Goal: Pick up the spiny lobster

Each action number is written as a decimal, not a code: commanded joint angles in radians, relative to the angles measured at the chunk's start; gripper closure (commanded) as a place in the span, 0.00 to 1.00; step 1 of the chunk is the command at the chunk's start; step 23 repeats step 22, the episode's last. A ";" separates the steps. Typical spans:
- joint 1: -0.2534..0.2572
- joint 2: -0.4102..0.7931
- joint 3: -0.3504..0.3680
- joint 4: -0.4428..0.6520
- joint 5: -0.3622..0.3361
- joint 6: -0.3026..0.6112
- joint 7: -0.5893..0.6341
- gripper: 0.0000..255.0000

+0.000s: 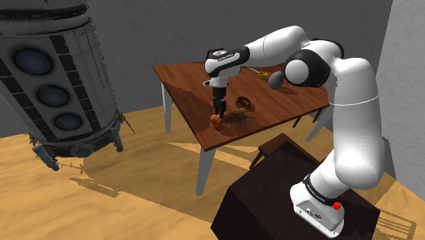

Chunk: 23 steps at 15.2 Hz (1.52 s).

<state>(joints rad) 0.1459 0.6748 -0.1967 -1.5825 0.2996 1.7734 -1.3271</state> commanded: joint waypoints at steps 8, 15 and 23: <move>0.001 -0.022 -0.003 0.004 -0.005 -0.025 0.006 1.00; 0.003 -0.073 -0.009 0.020 -0.016 -0.090 0.021 1.00; 0.004 -0.105 -0.013 0.040 -0.023 -0.141 0.032 1.00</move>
